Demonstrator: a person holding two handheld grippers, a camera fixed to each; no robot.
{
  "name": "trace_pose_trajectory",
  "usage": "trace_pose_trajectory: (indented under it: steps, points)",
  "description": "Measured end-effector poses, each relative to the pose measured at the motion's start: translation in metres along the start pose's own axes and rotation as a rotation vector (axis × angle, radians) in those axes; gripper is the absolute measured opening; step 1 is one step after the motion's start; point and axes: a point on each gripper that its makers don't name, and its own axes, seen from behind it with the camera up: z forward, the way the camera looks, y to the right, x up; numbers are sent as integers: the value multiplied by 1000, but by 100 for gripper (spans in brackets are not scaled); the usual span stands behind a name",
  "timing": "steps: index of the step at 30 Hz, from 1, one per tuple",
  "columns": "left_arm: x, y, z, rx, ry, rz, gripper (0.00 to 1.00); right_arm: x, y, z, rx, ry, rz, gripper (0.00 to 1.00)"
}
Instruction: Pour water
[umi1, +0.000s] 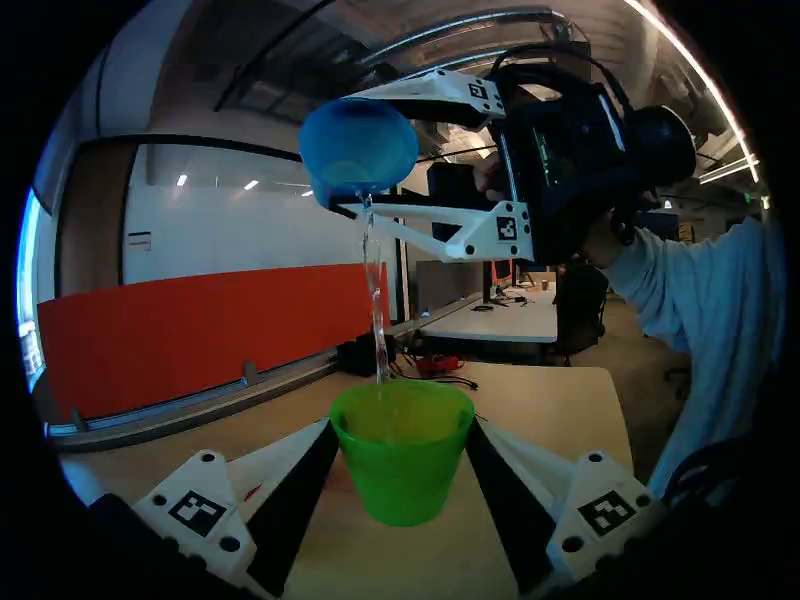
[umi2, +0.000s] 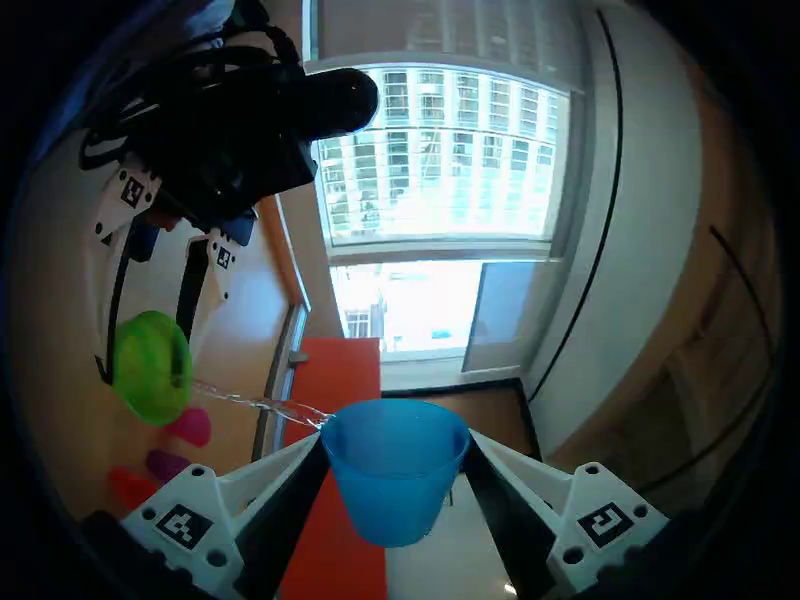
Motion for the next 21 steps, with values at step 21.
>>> trace_pose_trajectory:
  steps: [21]
  points:
    - [6, -3, -2, 6, 13, -6, 86, 19, 0, 3, -3, 15, -149, 91]
